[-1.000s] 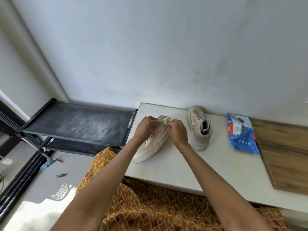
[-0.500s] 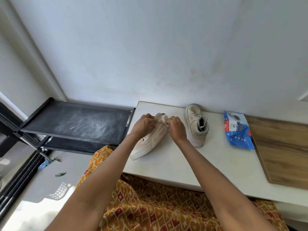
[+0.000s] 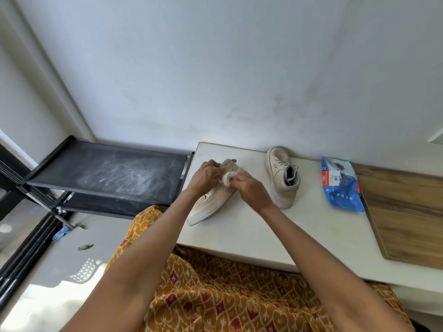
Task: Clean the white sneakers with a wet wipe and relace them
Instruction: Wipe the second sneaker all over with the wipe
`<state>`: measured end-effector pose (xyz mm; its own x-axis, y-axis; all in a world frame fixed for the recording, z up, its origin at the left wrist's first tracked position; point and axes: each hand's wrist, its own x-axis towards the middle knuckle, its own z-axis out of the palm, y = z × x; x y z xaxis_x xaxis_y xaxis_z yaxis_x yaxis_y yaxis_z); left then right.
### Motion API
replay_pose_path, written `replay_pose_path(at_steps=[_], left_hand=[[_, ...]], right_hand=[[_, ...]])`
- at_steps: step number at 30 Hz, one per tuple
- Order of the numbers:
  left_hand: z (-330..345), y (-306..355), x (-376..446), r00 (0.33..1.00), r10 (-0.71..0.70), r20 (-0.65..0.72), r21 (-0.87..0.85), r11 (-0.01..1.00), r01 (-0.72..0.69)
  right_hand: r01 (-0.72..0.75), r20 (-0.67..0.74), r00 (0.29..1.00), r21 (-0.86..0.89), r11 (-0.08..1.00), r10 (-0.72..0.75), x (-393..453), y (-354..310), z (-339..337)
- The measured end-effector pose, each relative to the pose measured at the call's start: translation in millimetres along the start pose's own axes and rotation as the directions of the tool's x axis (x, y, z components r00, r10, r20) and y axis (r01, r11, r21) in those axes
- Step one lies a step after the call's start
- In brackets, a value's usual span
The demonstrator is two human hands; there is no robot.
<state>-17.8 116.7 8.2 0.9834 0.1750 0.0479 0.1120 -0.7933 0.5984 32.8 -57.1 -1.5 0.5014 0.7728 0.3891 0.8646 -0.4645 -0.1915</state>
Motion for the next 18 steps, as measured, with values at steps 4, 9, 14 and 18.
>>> replay_pose_path(at_steps=[4, 9, 14, 18], left_hand=[[-2.7, 0.9, -1.6, 1.000, 0.021, 0.003, 0.022, 1.000, -0.021], [-3.2, 3.6, -3.1, 0.999, 0.048, 0.014, 0.055, 0.997, -0.048], [-1.2, 0.1, -1.7, 0.999, -0.005, 0.037, 0.062, 0.998, 0.002], [-2.5, -1.4, -1.9, 0.998, -0.044, 0.047, 0.054, 0.998, 0.041]], right_hand=[[-0.258, 0.032, 0.965, -0.075, 0.963, 0.261, 18.5, 1.3, 1.9], [-0.385, 0.054, 0.922, 0.021, 0.923, 0.383, 24.5, -19.7, 8.3], [-0.365, -0.015, 0.927, 0.200, 0.909, 0.376, 5.4, -47.7, 13.7], [-0.407, 0.078, 0.909, 0.377, 0.832, 0.410, 6.9, -45.1, 0.6]])
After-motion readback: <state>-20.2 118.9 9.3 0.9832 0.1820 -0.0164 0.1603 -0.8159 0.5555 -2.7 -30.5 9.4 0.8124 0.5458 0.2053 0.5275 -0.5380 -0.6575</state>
